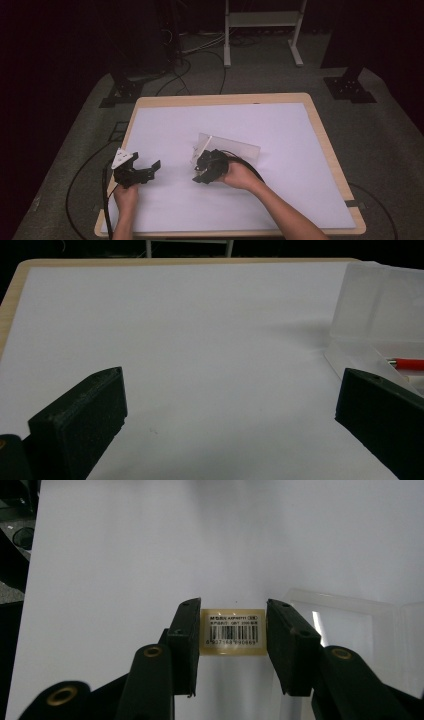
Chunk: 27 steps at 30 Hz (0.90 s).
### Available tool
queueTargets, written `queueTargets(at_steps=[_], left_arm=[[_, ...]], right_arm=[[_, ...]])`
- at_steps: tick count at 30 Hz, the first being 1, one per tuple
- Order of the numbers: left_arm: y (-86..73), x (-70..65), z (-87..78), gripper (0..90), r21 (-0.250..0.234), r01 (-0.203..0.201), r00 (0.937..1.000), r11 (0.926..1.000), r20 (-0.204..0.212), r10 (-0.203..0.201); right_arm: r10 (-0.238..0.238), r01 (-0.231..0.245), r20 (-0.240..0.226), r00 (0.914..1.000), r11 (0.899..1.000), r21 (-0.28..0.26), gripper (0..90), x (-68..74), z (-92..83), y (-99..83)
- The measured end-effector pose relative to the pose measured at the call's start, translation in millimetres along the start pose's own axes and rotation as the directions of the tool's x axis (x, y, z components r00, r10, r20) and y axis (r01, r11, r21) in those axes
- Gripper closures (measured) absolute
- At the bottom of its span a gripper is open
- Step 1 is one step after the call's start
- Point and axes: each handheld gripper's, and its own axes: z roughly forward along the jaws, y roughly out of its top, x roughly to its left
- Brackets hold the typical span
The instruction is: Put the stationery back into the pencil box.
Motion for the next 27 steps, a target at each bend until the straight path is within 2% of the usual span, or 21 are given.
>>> queueTargets(at_steps=[27], left_arm=[[-0.2,0.1,0.0,0.0,-0.003,-0.001,1.0000,1.0000,0.001,0.001]], right_arm=[[0.035,-0.036,0.058,0.9977,0.999,0.005,57.8,-25.6,-5.4,5.1]])
